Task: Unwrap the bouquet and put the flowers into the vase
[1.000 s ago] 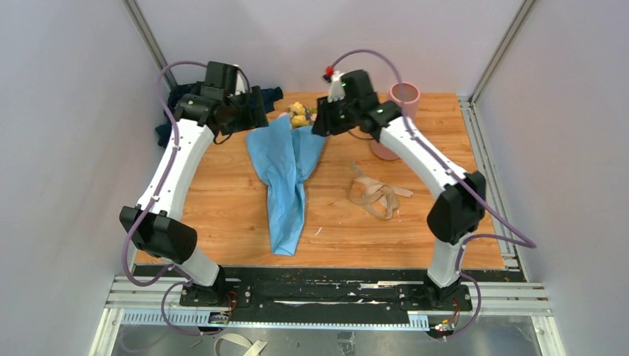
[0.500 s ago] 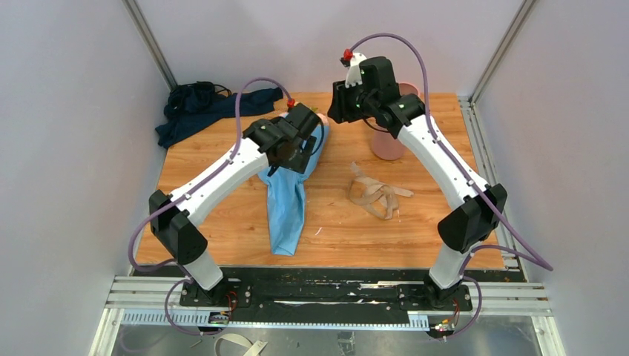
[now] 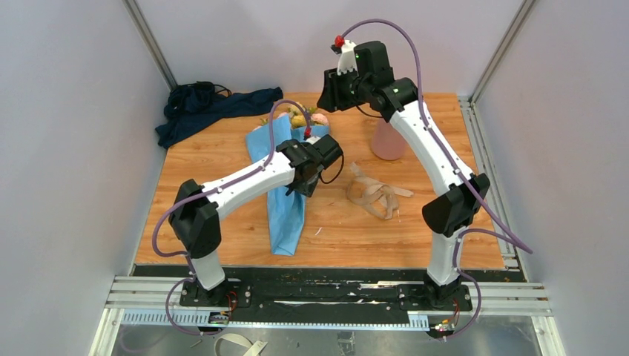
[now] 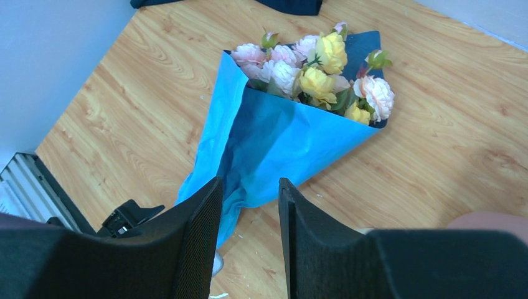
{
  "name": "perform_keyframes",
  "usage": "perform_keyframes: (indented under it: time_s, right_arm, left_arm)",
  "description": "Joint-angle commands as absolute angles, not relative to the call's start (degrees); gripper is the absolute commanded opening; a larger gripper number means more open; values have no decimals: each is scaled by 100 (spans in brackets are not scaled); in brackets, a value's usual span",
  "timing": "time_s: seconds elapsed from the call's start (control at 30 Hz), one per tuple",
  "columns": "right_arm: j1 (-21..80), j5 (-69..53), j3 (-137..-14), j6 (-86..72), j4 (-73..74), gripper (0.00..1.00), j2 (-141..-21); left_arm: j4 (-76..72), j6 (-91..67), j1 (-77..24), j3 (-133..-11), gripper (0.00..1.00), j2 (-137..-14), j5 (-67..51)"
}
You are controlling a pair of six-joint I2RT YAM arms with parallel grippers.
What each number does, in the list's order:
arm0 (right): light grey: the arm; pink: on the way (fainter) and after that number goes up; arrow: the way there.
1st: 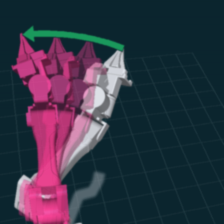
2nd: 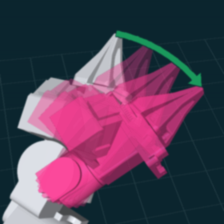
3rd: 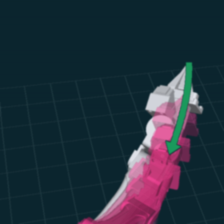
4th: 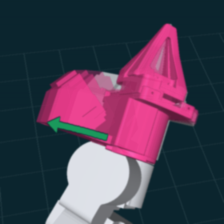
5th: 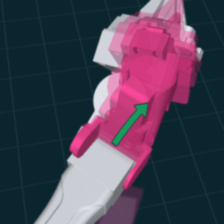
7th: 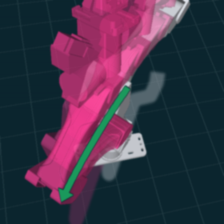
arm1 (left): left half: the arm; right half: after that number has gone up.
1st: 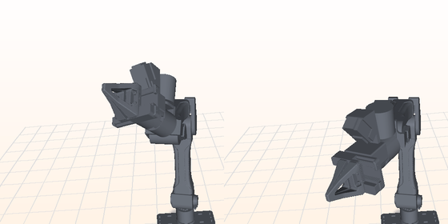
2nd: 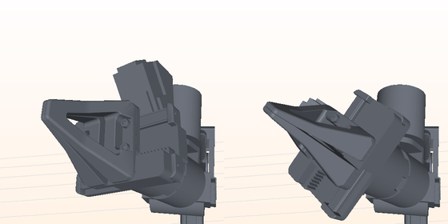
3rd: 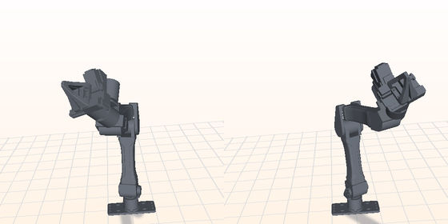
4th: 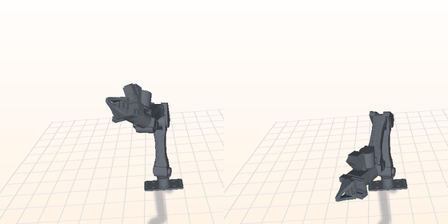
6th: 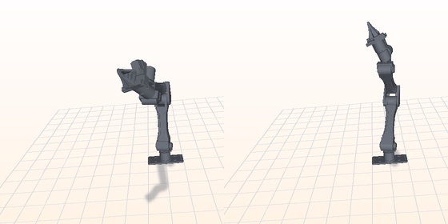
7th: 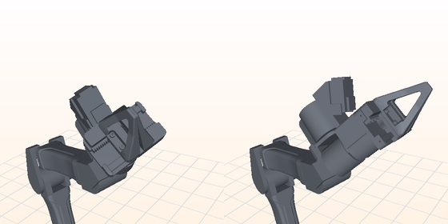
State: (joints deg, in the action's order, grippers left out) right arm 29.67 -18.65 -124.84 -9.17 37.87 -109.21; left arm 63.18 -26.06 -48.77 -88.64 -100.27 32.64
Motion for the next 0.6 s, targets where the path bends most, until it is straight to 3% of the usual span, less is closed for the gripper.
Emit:
perform_keyframes:
  time_s: [0.0, 0.13, 0.33, 0.57]
  right_arm:
    - [2855, -2262, -12656, -875, 4118, 42, -11019]
    - [2817, -2377, -12381, -914, 4033, 42, -10892]
    - [2806, -2401, -11774, -854, 3874, 42, -10553]
    - [2804, -2454, -11081, -826, 3594, 42, -10178]
  left_arm:
    - [6363, -3051, -4878, -8708, 69, -10117, 3626]
    - [6351, -3100, -4878, -8627, 58, -10328, 3595]
    - [6364, -3027, -4871, -8705, 33, -10490, 3740]
    - [6572, -2938, -4708, -8665, 18, -10387, 4026]
